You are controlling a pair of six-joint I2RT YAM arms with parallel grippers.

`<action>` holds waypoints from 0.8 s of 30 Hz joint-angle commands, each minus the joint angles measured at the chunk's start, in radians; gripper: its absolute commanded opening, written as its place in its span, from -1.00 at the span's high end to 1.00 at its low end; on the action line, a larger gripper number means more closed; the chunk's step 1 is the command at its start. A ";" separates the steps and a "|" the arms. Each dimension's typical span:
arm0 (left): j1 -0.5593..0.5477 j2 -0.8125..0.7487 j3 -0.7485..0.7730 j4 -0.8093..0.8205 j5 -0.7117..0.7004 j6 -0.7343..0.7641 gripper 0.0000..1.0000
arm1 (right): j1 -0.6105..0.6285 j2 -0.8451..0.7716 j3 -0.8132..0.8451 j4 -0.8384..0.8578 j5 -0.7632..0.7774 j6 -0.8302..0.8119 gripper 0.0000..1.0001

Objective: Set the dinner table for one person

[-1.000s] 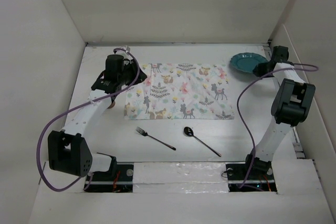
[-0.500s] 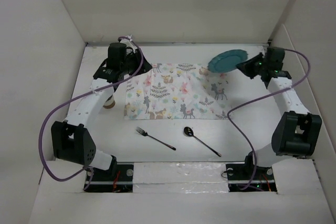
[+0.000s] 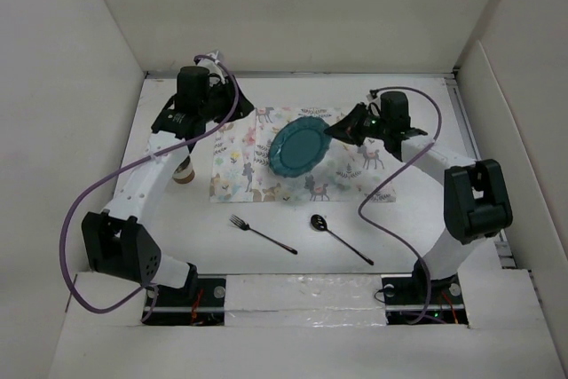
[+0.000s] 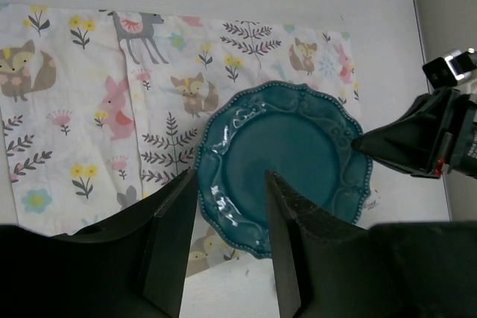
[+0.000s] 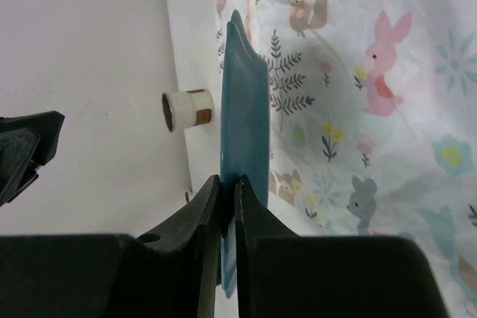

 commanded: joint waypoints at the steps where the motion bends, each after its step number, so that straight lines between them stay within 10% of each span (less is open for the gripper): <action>1: -0.004 -0.056 0.003 0.016 0.004 0.008 0.24 | 0.004 0.045 0.014 0.404 -0.108 0.156 1.00; 10: -0.004 -0.057 -0.023 0.014 0.001 0.006 0.25 | 0.014 0.197 0.063 0.578 -0.154 0.274 1.00; 20: -0.004 -0.062 -0.049 0.020 -0.018 0.011 0.26 | 0.003 0.249 0.008 0.396 -0.091 0.117 1.00; 24: -0.004 -0.065 -0.048 0.013 -0.028 0.017 0.26 | 0.003 0.240 0.057 0.124 -0.010 -0.033 0.60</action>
